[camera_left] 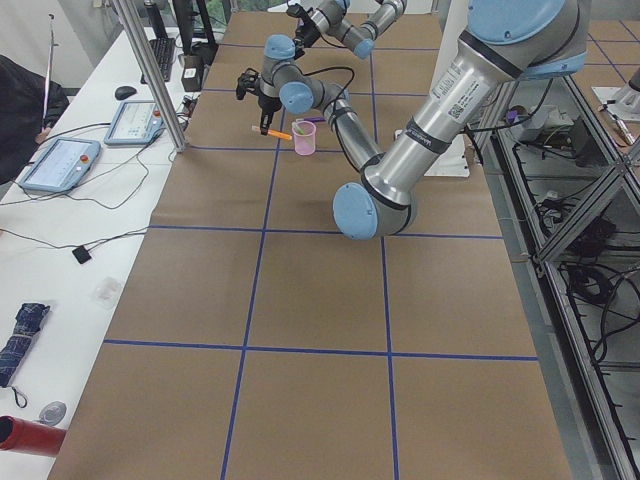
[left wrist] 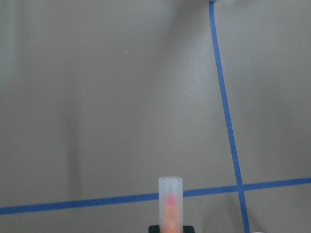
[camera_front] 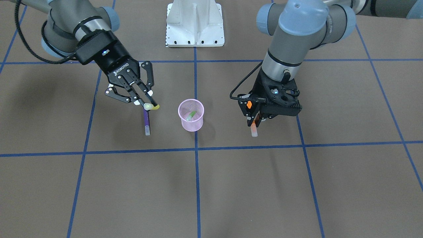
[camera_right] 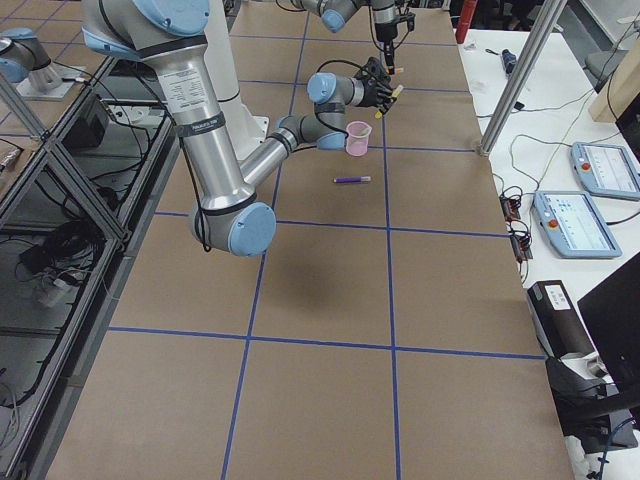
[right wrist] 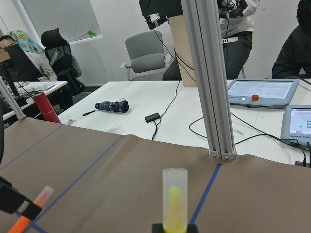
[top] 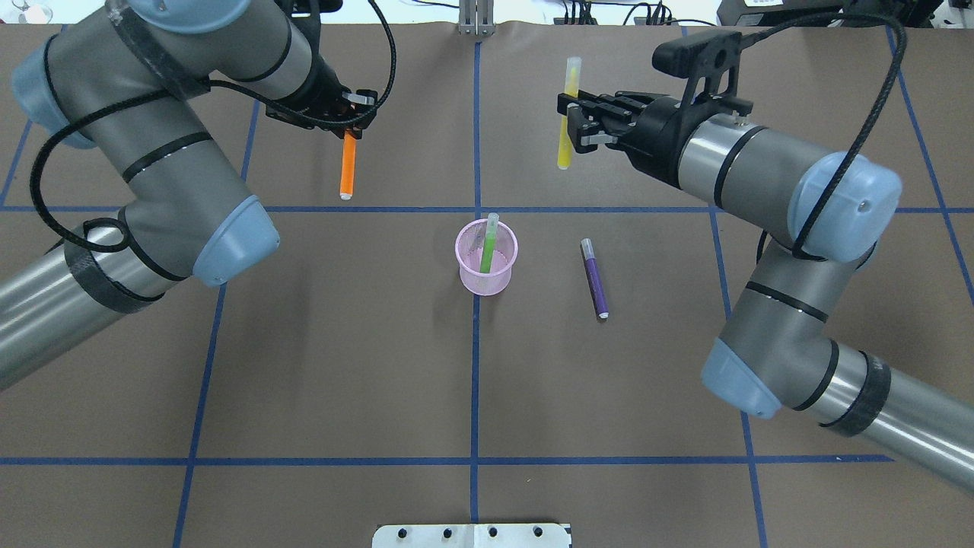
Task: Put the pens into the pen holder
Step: 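Lower the yellow marker into the pink cup with the right gripper and release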
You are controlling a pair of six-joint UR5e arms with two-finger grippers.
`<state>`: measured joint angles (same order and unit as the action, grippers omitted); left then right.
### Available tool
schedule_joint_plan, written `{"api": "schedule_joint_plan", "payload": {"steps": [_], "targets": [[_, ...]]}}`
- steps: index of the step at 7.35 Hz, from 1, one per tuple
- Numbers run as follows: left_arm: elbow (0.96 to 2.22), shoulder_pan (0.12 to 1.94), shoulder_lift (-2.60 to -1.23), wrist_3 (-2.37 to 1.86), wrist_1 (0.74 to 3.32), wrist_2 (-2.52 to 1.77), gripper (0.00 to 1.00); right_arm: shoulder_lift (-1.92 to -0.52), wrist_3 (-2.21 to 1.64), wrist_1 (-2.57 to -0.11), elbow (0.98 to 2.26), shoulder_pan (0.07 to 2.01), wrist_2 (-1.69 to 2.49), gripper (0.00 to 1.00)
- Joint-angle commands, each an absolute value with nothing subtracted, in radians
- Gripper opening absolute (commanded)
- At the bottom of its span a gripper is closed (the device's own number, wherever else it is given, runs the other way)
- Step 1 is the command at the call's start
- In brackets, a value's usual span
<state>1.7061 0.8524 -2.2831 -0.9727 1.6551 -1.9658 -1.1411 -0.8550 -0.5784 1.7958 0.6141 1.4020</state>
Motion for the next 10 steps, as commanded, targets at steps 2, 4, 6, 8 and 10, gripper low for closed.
{"api": "schedule_joint_plan", "payload": {"steps": [2,4,6,8,10], "targets": [[1.698,0.873,-2.275,-0.943,1.658,-1.962,0.00,-1.046,-0.844,-0.583,1.683,0.488,1.253,0.00],[1.697,0.877,-2.275,-0.942,1.658,-1.965,0.00,-1.039,-0.787,-0.580,1.645,0.459,1.253,0.00],[1.690,0.879,-2.273,-0.925,1.660,-1.965,0.00,-1.009,-0.788,-0.580,1.614,0.442,1.250,0.00],[1.687,0.882,-2.273,-0.925,1.661,-1.965,0.00,-1.012,-0.787,-0.578,1.602,0.437,1.250,0.00],[1.677,0.882,-2.275,-0.925,1.664,-1.965,0.00,-1.015,-0.787,-0.559,1.576,0.420,1.240,0.00]]}}
